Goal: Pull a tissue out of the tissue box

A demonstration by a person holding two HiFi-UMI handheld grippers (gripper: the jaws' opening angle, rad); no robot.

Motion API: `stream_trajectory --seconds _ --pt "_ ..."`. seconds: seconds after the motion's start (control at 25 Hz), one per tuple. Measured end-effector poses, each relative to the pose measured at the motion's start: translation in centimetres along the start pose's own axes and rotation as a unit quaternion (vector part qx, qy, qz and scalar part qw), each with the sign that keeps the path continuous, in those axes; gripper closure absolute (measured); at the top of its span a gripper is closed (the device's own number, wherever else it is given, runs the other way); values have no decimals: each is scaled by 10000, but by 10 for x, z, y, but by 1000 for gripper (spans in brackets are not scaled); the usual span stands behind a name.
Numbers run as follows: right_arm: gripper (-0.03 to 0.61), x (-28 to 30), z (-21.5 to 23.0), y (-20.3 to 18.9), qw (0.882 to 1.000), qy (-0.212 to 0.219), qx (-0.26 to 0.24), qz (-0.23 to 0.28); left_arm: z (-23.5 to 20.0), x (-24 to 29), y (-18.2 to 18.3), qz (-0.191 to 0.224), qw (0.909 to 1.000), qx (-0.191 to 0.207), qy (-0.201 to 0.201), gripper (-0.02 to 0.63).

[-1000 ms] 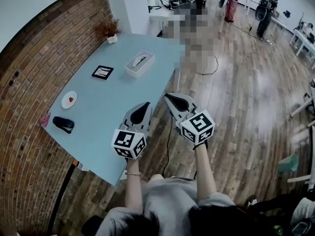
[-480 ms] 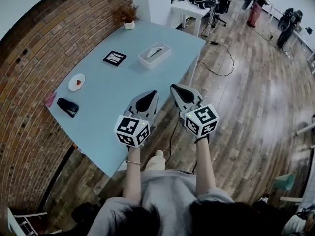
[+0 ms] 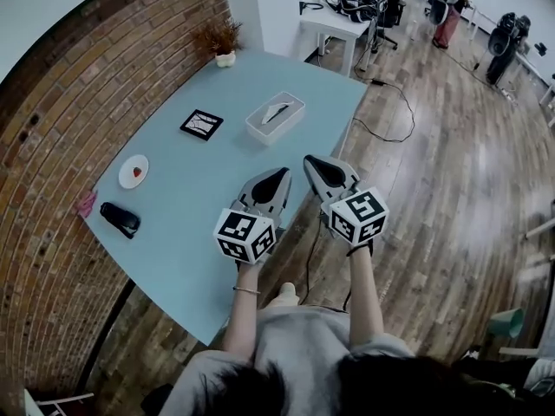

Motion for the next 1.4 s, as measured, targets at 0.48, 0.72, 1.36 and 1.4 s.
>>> stream_trajectory --seconds 0.48,0.72,1.36,1.4 --pt "578 65 38 -25 9992 -298 60 -248 -65 34 -17 -101 9996 -277 -25 611" --pt "578 103 69 -32 9989 186 -36 -433 -85 67 -22 -176 9987 -294 369 611" --pt "578 155 184 -23 9813 1822 -309 -545 -93 161 -33 165 9761 -391 2130 611" --pt "578 157 189 -25 9803 1872 -305 -545 -92 165 -34 168 9747 -389 2194 611"
Point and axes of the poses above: the fingertips, and each gripper's own axes: x forward along the fingers, z to its right, y out of its top, the point moved 8 cm from there along -x, backward along the fingers, and after that the axes turned 11 degrees about -y, right-handed, at the moved point
